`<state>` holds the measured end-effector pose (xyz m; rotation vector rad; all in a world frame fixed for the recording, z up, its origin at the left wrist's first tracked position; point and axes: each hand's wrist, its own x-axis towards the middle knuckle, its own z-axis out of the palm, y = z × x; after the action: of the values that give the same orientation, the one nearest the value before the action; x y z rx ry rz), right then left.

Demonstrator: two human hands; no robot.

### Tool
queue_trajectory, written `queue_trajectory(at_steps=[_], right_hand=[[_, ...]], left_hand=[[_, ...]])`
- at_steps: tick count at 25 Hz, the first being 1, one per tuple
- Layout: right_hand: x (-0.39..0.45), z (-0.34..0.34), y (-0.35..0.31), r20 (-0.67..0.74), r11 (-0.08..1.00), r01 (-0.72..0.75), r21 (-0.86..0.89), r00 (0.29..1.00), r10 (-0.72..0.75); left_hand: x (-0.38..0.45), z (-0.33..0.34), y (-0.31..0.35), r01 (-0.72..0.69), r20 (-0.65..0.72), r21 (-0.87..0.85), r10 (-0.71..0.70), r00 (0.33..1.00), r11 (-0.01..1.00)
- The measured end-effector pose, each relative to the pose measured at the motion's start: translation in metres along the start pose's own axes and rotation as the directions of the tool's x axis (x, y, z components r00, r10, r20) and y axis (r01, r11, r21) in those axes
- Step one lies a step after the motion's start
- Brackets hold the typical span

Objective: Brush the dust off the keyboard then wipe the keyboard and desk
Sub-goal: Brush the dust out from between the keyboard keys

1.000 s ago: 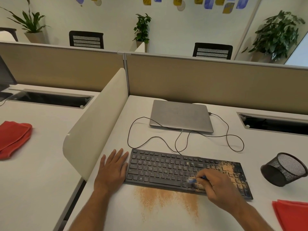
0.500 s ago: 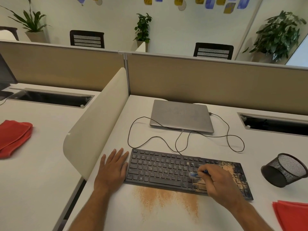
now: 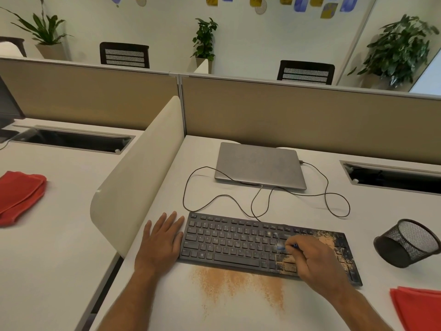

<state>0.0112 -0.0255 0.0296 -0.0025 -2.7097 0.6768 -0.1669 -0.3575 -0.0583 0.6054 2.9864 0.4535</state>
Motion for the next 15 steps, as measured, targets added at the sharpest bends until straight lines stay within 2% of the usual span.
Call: queue_trajectory(at_steps=[2,5,9,13,15], right_hand=[[-0.002,-0.001,0.003,0.017,1.000,-0.004,0.003,1.000,0.004],[-0.003,-0.003,0.006,-0.032,0.998,-0.051,0.035,0.998,0.052],[-0.003,-0.001,0.007,0.062,0.999,0.038,-0.010,0.997,-0.038],[-0.003,-0.009,0.011,-0.040,0.999,-0.037,0.030,0.998,0.038],[-0.004,-0.010,0.012,-0.024,0.999,-0.026,-0.019,0.999,0.026]], left_hand=[[0.000,0.000,0.000,0.002,-0.001,-0.003,-0.002,1.000,1.000],[0.000,0.001,-0.001,0.002,-0.006,-0.004,-0.002,1.000,1.000],[0.001,0.002,-0.001,0.001,-0.008,-0.004,-0.001,1.000,1.000],[0.000,0.002,-0.001,0.006,-0.007,-0.007,-0.006,1.000,1.000],[0.000,0.002,-0.001,0.004,-0.007,-0.011,-0.004,1.000,1.000]])
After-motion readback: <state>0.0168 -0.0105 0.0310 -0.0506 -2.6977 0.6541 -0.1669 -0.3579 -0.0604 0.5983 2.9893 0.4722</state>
